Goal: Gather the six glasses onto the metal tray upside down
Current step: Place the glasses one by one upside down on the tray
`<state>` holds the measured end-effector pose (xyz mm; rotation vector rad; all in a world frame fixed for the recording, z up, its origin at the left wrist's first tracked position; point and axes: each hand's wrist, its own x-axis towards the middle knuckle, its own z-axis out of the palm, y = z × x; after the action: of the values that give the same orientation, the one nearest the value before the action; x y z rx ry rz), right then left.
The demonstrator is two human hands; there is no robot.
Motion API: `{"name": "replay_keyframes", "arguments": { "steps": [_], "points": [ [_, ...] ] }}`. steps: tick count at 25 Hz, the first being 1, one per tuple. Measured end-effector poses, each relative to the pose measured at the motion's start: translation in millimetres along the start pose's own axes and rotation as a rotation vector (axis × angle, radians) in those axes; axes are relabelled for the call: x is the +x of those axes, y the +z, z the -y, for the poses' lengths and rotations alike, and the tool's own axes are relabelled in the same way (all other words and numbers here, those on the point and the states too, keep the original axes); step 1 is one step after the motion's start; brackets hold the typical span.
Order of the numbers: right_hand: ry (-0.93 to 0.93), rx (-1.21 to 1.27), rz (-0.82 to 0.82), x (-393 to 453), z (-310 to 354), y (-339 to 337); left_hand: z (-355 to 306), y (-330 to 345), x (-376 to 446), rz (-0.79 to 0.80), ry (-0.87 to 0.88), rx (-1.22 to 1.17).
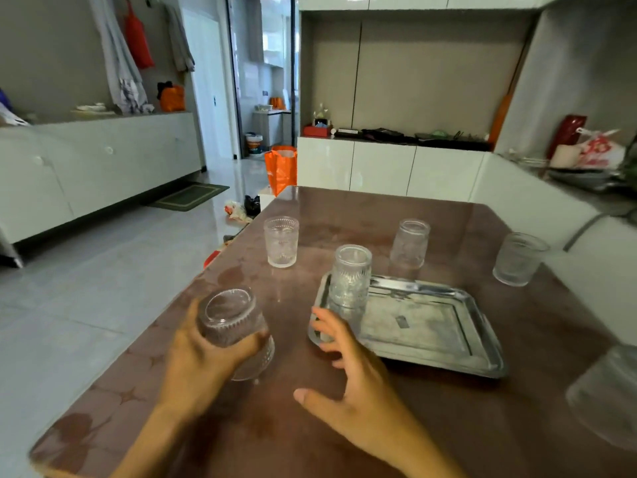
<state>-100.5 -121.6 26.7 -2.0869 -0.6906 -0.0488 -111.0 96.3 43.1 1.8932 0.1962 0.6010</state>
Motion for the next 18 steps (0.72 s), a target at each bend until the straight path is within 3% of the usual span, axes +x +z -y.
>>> {"name": "replay_keyframes", "arguments": {
  "steps": [4,7,9,11,13,18],
  "points": [
    [-0.072,0.200,-0.178,14,4,-6,-44,48,-18,0.318,0.232,-0.198],
    [-0.020,0.209,-0.371,15,-10,-37,-52,75,-2,0.646,0.183,-0.244],
    [0.082,0.192,-0.515,21,-27,-66,-36,91,21,0.556,0.109,-0.094],
    [0.197,0.185,-0.620,36,-48,-95,-9,105,43,0.360,0.079,0.293],
    [0.265,0.153,-0.643,56,-71,-116,18,116,53,0.339,0.088,0.601],
    [0.331,0.049,-0.528,95,-121,-104,57,126,64,0.404,0.246,0.701]
  ]
}}
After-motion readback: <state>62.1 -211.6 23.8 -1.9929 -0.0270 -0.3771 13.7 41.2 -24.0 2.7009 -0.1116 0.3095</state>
